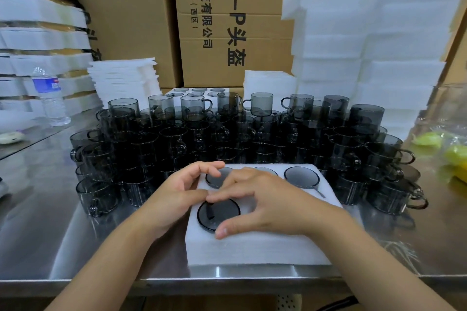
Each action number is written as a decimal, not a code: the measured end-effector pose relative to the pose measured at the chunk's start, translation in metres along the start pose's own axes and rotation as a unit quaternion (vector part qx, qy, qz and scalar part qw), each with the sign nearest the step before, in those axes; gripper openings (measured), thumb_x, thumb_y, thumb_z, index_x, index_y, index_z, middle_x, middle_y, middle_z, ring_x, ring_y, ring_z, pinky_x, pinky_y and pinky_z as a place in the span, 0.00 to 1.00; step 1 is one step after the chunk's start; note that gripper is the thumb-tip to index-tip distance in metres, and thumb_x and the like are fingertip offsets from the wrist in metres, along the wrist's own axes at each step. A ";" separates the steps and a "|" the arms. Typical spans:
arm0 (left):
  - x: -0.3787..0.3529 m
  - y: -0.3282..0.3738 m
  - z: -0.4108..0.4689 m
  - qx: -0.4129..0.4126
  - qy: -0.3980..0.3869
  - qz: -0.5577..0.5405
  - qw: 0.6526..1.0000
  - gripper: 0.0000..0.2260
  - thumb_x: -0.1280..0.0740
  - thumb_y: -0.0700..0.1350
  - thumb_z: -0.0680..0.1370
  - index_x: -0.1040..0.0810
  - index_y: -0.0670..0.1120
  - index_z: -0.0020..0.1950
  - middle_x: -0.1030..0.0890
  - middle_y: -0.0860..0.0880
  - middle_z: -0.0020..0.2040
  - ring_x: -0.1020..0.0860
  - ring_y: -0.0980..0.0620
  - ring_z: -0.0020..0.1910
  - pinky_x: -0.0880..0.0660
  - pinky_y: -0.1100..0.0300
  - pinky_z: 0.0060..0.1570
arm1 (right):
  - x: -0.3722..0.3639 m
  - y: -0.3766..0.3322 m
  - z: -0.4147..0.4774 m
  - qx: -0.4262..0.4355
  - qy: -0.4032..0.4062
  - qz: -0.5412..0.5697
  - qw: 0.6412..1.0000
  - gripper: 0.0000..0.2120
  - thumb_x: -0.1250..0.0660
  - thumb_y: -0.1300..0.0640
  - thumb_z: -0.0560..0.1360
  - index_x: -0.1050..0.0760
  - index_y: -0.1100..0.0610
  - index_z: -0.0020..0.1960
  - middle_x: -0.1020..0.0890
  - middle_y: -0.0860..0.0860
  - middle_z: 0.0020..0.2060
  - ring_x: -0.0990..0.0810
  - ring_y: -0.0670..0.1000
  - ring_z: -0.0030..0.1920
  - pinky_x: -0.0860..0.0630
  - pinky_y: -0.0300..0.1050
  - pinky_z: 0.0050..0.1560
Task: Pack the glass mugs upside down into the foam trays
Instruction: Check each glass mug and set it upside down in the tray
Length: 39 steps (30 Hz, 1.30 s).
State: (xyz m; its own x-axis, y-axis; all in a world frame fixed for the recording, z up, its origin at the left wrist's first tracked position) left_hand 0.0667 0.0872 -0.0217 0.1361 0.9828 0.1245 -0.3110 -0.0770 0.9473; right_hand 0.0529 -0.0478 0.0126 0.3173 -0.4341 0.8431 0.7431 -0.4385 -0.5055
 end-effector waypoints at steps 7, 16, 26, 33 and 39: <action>0.001 0.000 0.001 0.000 0.006 -0.016 1.000 0.18 0.35 0.26 0.73 0.19 0.50 0.44 0.20 0.56 0.60 0.22 0.59 0.58 0.24 0.68 0.47 | 0.064 0.018 -0.032 -0.071 0.324 -0.088 0.939 0.11 0.33 0.45 0.73 0.18 0.47 0.52 0.19 0.42 0.50 0.27 0.47 0.54 0.34 0.46 0.59; 0.002 0.001 0.002 -0.001 0.025 0.046 0.999 0.19 0.33 0.29 0.73 0.19 0.56 0.41 0.20 0.62 0.57 0.23 0.64 0.57 0.26 0.71 0.47 | 0.126 0.071 -0.077 -0.419 0.267 -0.430 0.754 0.16 0.38 0.44 0.73 0.24 0.56 0.49 0.27 0.55 0.56 0.34 0.58 0.58 0.37 0.51 0.54; -0.004 0.002 0.002 0.018 -0.004 0.108 0.994 0.18 0.37 0.33 0.76 0.19 0.57 0.42 0.24 0.69 0.56 0.27 0.70 0.59 0.31 0.74 0.50 | 0.124 0.080 -0.068 -0.423 0.188 -0.487 0.741 0.08 0.37 0.51 0.75 0.24 0.53 0.51 0.28 0.54 0.54 0.32 0.58 0.56 0.35 0.49 0.54; -0.012 -0.001 0.004 0.047 -0.043 0.125 0.990 0.15 0.41 0.33 0.78 0.21 0.50 0.46 0.29 0.65 0.61 0.33 0.70 0.62 0.35 0.79 0.52 | 0.105 0.048 -0.035 -0.257 0.310 -0.430 0.808 0.11 0.33 0.55 0.74 0.22 0.62 0.52 0.27 0.59 0.61 0.31 0.63 0.57 0.40 0.54 0.50; -0.002 0.010 -0.003 -0.043 0.023 0.148 0.988 0.12 0.33 0.31 0.74 0.18 0.48 0.43 0.21 0.63 0.59 0.40 0.71 0.70 0.47 0.61 0.72 | 0.074 0.026 0.001 -0.127 0.352 -0.233 0.898 0.08 0.37 0.55 0.78 0.30 0.59 0.45 0.34 0.57 0.68 0.28 0.61 0.58 0.30 0.55 0.55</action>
State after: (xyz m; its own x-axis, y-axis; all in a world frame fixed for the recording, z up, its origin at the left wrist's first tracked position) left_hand 0.0610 0.0845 -0.0137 -0.0149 0.9258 0.3776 -0.4099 -0.3501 0.8423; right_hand 0.0960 -0.0907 0.0616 -0.5096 -0.5072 0.6950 0.5115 -0.8281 -0.2293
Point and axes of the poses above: each hand's wrist, its own z-axis towards the middle knuckle, its own x-axis out of the back of the hand, y = z × x, the point moved 7 cm from there along z, towards the middle knuckle
